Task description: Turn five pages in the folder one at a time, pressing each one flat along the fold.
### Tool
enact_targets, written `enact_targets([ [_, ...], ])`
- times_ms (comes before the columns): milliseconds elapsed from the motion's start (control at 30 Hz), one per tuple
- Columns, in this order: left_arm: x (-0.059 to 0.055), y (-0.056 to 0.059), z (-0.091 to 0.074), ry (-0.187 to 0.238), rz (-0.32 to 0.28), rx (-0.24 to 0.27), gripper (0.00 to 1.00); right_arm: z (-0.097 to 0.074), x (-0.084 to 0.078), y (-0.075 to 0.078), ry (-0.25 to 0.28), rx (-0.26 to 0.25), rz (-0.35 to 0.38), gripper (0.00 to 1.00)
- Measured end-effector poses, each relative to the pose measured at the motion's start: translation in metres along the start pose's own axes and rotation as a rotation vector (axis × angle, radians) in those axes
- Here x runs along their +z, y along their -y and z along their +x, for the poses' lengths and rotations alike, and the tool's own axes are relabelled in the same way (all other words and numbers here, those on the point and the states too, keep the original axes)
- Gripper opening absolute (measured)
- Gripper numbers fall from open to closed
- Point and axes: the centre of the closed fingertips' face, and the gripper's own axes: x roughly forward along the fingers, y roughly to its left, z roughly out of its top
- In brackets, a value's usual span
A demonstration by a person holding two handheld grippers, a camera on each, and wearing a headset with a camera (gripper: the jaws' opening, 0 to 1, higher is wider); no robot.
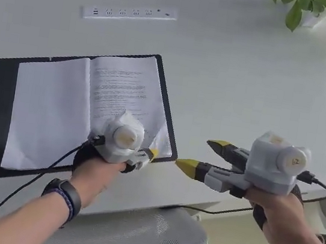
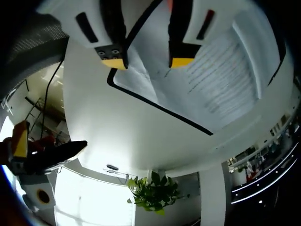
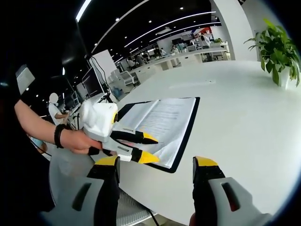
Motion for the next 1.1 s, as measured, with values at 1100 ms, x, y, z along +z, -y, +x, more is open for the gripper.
enact_targets([
  [1100,0.001,0.007,0.000,0.047,0.108,0.073,0.00,0.028,0.004,-0.002,0.014,0.052,0.039,0.58],
])
